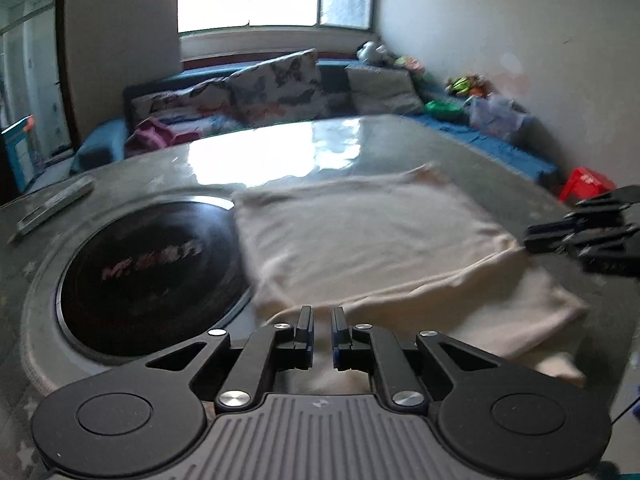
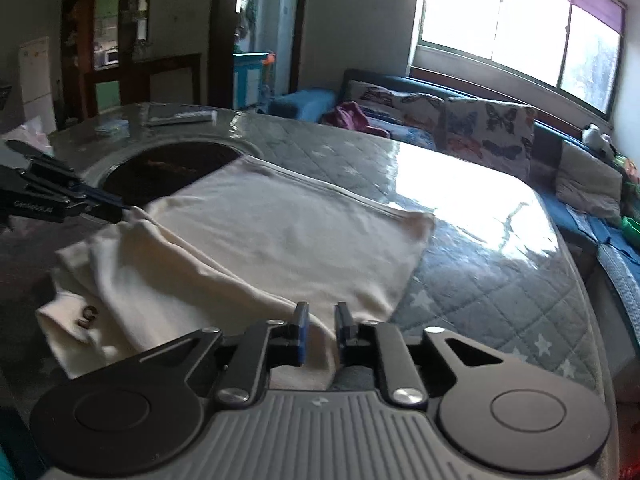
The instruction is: Fold clothes
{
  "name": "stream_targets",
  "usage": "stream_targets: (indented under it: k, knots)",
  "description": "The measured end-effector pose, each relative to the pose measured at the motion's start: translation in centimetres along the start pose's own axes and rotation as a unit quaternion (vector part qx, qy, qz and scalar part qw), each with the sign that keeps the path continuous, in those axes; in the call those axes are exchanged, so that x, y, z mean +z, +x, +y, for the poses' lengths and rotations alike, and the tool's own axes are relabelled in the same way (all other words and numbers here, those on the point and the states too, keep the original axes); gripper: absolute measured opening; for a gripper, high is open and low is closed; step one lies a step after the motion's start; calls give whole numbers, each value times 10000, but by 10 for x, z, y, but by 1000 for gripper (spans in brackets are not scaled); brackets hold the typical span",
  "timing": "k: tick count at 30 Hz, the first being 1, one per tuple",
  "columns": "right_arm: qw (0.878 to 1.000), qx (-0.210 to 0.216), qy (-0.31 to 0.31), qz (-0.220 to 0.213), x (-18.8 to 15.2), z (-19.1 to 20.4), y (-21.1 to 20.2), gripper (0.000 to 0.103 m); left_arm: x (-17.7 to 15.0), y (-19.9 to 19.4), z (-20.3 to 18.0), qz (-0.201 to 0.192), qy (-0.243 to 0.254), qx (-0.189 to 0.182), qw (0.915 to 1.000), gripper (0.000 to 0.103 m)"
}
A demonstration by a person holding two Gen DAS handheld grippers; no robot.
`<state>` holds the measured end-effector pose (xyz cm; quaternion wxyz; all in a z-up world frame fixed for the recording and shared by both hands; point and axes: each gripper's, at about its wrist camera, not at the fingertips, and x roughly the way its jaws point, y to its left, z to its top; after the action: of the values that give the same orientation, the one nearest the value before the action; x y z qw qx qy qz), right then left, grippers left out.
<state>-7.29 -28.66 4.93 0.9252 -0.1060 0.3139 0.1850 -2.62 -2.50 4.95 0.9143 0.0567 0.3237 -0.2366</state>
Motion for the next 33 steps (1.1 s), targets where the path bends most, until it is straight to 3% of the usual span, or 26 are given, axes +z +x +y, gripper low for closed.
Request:
stream_targets:
  k: [6,12,18,22,29,33]
  knots:
    - [9996,276,65,37,3,15,16,43,4,19,-22,34,145,-387,9991,10]
    - [9992,266,276,87,0,20,35,54,2,41,-20,248,-8,-274,9993,10]
    - [9988,290,398,35,-1,20,35,62,2,29,-18,145,-15,-316,9994,10]
    - [9987,227,449,-23,5,22,40,78,4,28,-23,82,64,-338,9994,10]
    - [9983,207,530,91,6,24,53,84,0,31,-19,175,61,-291,9994,11]
    - [9994,69,321,-86,3,29,36,103,-4,13,-28,25,302,-391,9988,13]
